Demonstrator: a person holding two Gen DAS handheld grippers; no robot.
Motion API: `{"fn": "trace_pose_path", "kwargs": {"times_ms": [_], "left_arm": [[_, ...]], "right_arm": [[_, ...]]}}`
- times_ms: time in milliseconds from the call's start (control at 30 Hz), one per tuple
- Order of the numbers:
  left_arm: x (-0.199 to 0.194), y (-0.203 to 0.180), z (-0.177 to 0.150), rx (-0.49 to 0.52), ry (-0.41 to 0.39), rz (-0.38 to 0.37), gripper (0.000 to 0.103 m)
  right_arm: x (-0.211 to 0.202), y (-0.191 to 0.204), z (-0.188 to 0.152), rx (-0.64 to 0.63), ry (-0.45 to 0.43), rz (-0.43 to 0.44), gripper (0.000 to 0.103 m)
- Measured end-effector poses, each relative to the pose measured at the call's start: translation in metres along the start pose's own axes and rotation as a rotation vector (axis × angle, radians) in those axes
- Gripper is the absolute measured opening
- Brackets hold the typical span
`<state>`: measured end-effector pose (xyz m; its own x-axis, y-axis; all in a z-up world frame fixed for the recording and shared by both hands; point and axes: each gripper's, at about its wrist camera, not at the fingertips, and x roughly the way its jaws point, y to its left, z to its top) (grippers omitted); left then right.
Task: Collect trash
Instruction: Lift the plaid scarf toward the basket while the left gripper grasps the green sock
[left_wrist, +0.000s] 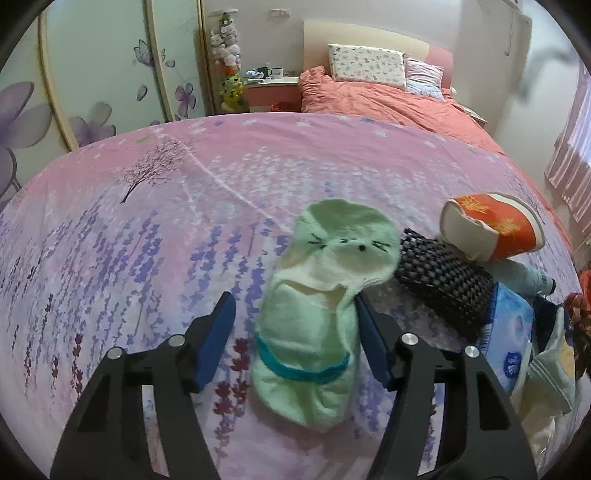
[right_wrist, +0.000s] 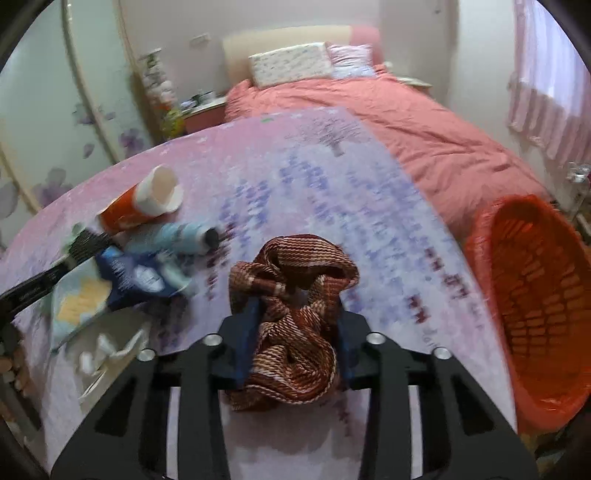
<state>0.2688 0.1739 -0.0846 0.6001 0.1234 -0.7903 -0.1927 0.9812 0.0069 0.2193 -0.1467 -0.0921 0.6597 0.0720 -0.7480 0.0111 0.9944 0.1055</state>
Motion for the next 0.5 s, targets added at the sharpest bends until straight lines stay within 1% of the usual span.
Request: {"fn": "trace_pose_path", "kwargs": {"times_ms": [33,100,133,200,233,367,400,433,500], "left_arm": [[0.000,0.002,0.000,0.002,-0.001,0.001,0.063],[0.001,0.002,-0.001,0.003,0.001,-0.012,0.062],[0.001,0.003,-0.001,0.002,0.001,-0.017,0.062],[0.001,0.002,-0.001,0.008,0.003,-0.015,0.062],[0.002,0.002,0.000,0.014,0.003,-0.016,0.062],[0.002,0.002,0.000,0.014,0.003,-0.025,0.061],[0.002,0.001,0.000,0.018,0.002,-0.028,0.060],[0.002,-0.001,0.000,0.029,0.000,-0.036,0.055],[0.000,-0.008,-0.002,0.062,0.000,-0.052,0.052]], "right_arm": [[0.001,-0.003,0.001,0.009,-0.005,-0.012,0.035],[0.004,-0.009,0.001,0.037,0.009,0.015,0.036],[0.004,-0.010,0.001,0.040,0.014,0.023,0.038],[0.005,-0.011,0.001,0.038,0.020,0.029,0.040],[0.005,-0.010,0.000,0.035,0.021,0.030,0.043],[0.004,-0.007,0.000,0.020,0.023,0.031,0.046],[0.004,-0.008,0.000,0.022,0.023,0.036,0.046],[0.004,-0.008,0.000,0.025,0.021,0.043,0.046],[0.003,-0.010,-0.001,0.037,0.020,0.064,0.046]]}}
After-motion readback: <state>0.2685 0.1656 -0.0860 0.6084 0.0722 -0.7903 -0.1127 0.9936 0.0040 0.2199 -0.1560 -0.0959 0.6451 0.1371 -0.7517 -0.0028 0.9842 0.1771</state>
